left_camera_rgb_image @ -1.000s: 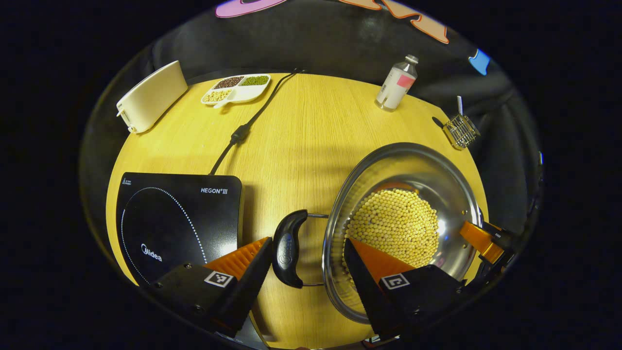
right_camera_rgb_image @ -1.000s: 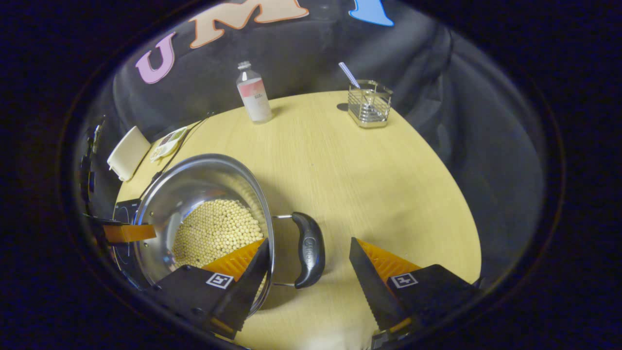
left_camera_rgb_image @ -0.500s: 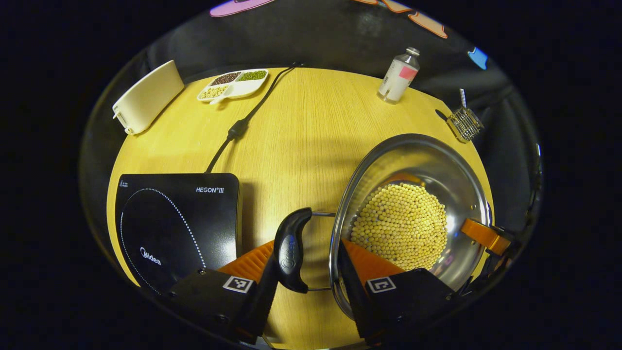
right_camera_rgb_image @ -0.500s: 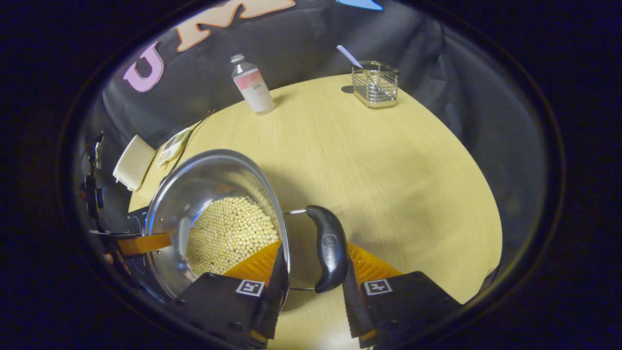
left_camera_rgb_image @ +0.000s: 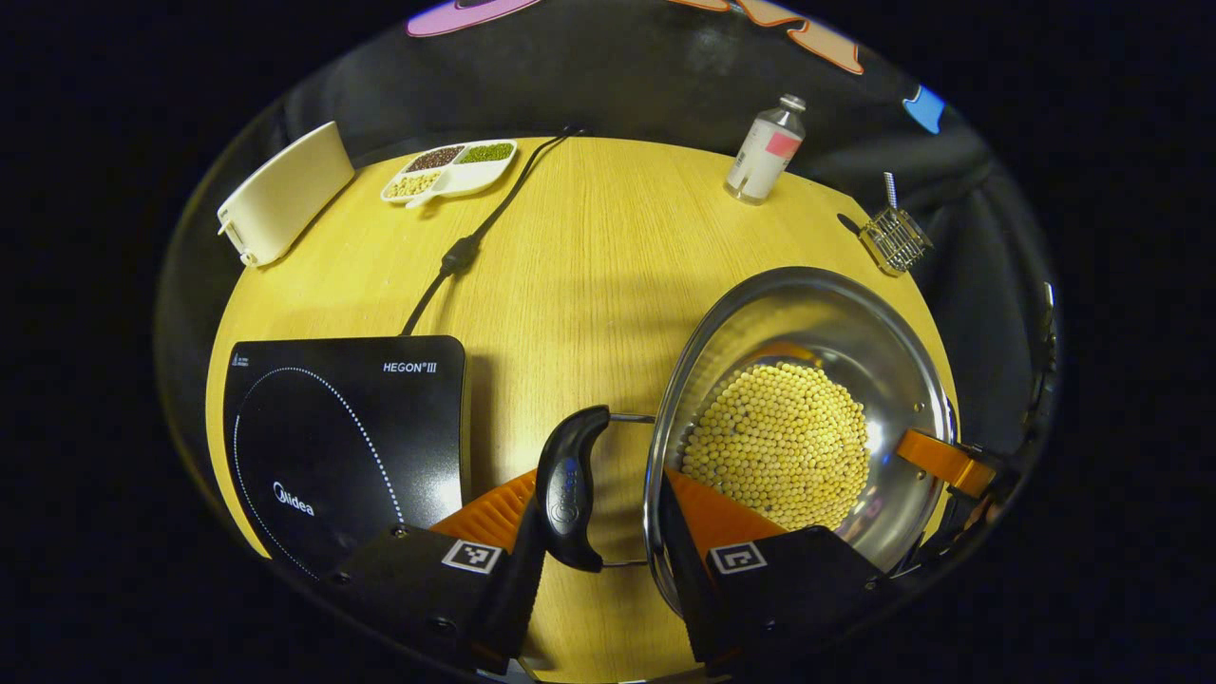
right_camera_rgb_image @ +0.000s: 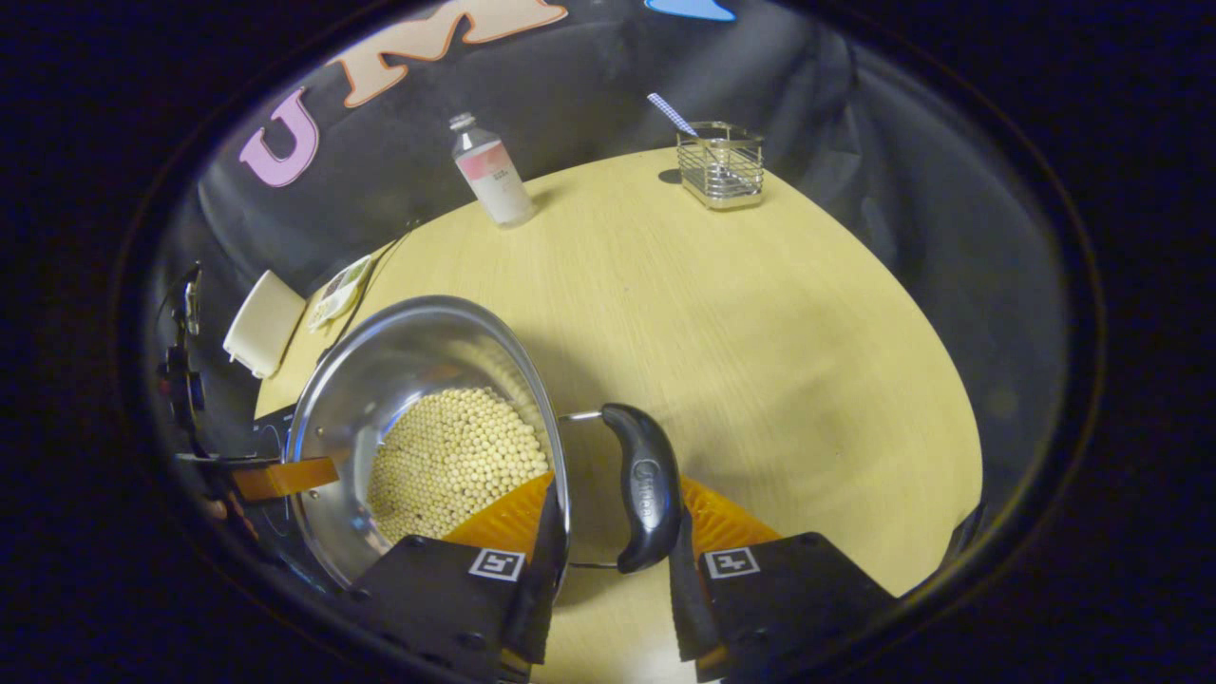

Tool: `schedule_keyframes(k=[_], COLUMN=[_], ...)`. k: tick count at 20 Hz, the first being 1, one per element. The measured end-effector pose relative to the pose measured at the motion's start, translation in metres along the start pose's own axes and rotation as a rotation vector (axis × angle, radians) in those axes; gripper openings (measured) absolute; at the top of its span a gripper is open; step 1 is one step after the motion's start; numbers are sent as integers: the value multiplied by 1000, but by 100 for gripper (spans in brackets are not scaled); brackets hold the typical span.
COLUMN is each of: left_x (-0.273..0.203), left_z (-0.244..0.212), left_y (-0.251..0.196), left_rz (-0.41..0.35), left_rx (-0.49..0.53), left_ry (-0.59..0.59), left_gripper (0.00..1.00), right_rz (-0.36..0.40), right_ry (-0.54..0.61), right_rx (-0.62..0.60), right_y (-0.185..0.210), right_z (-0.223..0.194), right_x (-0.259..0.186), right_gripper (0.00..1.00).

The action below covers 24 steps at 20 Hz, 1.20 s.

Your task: First push the handle of the pot to place it horizontally, then grasp the pot with both hands and set it on the induction cooktop.

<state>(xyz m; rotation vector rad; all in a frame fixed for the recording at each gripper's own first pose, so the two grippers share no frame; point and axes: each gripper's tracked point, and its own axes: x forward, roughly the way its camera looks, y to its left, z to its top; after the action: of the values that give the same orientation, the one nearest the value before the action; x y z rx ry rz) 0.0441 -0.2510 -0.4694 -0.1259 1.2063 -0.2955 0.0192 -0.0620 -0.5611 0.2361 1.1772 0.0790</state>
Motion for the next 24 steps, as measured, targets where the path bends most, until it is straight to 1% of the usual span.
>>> schedule_keyframes(k=[2,3,4,5,6,7,8,10,11,12,16,17,18,19,24], left_x=[-4,-7,-10,-14,-19,-23,-27,-35,-39,-44,-60,-65,-67,-70,-87], left_z=[3,5,7,10,10,12,14,15,17,16,18,18,16,15,7], left_y=[0,1,1,2,4,5,8,13,17,21,40,46,54,61,99], left_rz=[-1,-2,-2,-2,-3,-3,-2,-1,-2,-2,-4,-3,-2,0,8], left_rx=[15,25,35,45,55,66,75,79,77,74,63,59,55,50,39], left_ry=[-12,-21,-29,-37,-45,-52,-60,-74,-82,-88,-121,-126,-131,-132,-145], left_gripper=[67,65,65,67,65,65,67,67,67,65,65,67,67,65,65], right_rz=[-3,-3,-3,-1,0,1,3,8,10,13,20,22,23,25,34], right_ry=[-10,-16,-20,-27,-28,-33,-38,-51,-58,-66,-95,-100,-104,-106,-113], right_rx=[8,12,18,23,32,34,37,38,35,31,13,7,3,-1,-14], right_y=[0,1,1,1,2,3,5,18,23,26,51,57,63,69,106], right_z=[-2,-3,-2,-1,-1,-1,-1,-2,-3,-3,1,-1,-2,-5,-21], right_x=[-8,-12,-14,-14,-14,-16,-18,-29,-35,-37,-50,-53,-55,-59,-67], right_gripper=[48,53,49,54,54,49,49,49,54,49,48,49,48,48,48])
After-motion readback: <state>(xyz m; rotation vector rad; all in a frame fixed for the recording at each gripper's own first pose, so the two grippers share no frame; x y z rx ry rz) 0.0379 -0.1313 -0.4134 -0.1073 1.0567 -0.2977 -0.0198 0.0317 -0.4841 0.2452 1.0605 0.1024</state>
